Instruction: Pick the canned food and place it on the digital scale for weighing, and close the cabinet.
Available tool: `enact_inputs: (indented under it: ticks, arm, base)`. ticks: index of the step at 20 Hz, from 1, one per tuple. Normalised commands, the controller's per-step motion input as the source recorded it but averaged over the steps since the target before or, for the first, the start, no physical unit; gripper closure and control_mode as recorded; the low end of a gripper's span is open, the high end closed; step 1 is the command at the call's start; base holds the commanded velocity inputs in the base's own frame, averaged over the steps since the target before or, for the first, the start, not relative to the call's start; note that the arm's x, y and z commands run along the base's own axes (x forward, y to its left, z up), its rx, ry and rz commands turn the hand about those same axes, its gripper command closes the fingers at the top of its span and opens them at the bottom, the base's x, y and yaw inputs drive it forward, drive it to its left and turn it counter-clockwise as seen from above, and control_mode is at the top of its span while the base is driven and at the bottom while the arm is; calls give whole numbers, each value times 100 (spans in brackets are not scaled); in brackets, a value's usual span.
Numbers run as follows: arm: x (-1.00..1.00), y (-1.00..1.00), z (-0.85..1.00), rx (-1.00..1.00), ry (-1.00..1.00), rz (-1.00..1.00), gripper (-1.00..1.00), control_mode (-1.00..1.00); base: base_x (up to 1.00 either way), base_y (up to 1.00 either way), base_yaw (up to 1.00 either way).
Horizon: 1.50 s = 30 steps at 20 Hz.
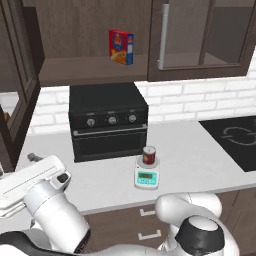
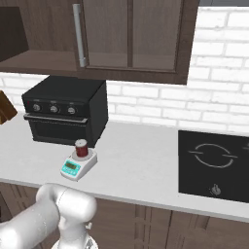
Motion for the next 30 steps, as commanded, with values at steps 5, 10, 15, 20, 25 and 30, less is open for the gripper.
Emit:
enact_inputs:
  ticks: [5,10,15,20,25,30]
  arm:
    - [23,77,-71,21,-8,0,-100,-100]
    - [2,78,-54,24,-24,0,-100,-100]
    - [6,57,-18,28,-29,0,-100,-100]
    - [17,46,0,31,-38,0,-100,-100]
    - [13,36,0,35,-38,0,-100,-100]
    - [-6,-24,14,45,-43,0,-100,-100]
  base:
    - [0,0,0]
    - [0,0,0]
    - [0,0,0]
    - [0,0,0]
    - [0,0,0]
    - [0,0,0]
